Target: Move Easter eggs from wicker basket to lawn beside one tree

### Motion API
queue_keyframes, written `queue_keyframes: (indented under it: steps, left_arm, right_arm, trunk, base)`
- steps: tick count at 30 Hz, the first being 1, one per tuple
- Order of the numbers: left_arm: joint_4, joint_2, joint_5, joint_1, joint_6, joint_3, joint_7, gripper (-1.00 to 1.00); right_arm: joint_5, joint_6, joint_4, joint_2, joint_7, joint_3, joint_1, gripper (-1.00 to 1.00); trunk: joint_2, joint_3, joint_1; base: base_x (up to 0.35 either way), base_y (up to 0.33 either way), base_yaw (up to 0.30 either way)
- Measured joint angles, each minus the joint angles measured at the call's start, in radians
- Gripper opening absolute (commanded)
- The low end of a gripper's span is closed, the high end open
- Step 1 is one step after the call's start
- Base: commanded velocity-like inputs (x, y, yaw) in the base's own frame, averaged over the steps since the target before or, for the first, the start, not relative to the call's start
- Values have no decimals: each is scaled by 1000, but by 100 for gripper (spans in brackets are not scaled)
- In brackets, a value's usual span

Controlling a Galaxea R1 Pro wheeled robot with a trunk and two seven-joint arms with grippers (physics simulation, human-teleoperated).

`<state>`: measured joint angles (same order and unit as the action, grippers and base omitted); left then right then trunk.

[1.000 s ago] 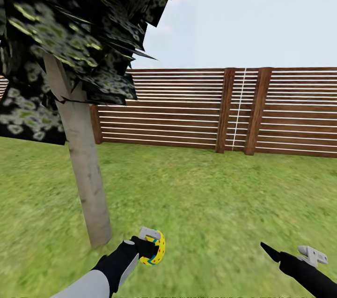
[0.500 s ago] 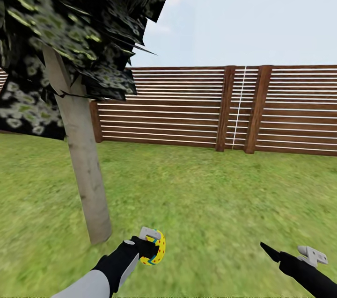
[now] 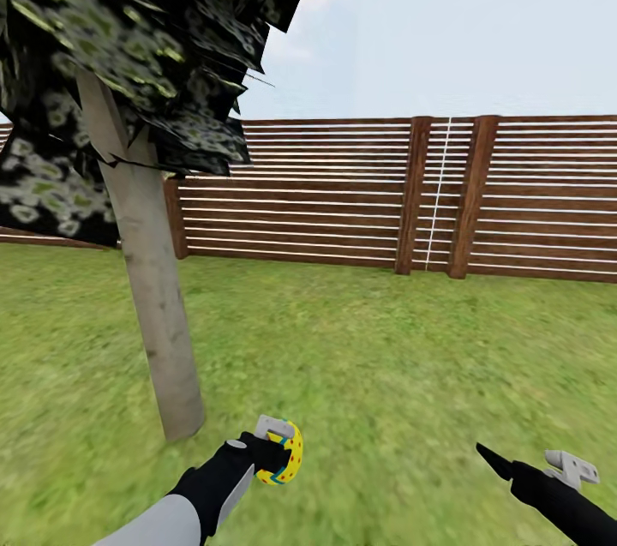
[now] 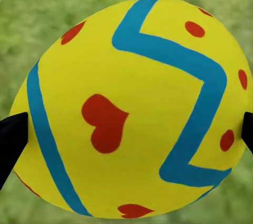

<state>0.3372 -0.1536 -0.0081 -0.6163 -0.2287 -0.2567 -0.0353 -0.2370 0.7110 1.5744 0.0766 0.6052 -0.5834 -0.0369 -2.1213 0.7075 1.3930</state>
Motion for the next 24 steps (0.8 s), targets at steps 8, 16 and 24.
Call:
queue_keyframes:
  steps: [8,16,24]
  left_arm:
    - [0,0,0,0,3,0,1,-100]
    - [0,0,0,0,3,0,0,-100]
    - [0,0,0,0,6,0,0,-100]
  right_arm:
    - [-2,-3,2,0,0,0,0,100]
    - [-4,-3,3,0,2,1,-1,100]
    - [-4,-5,3,0,2,1,-1,100]
  trunk:
    - [-56,25,31]
    - [-112,50,61]
    - [-168,75,92]
  base:
    - [0,0,0]
    - [0,0,0]
    - [0,0,0]
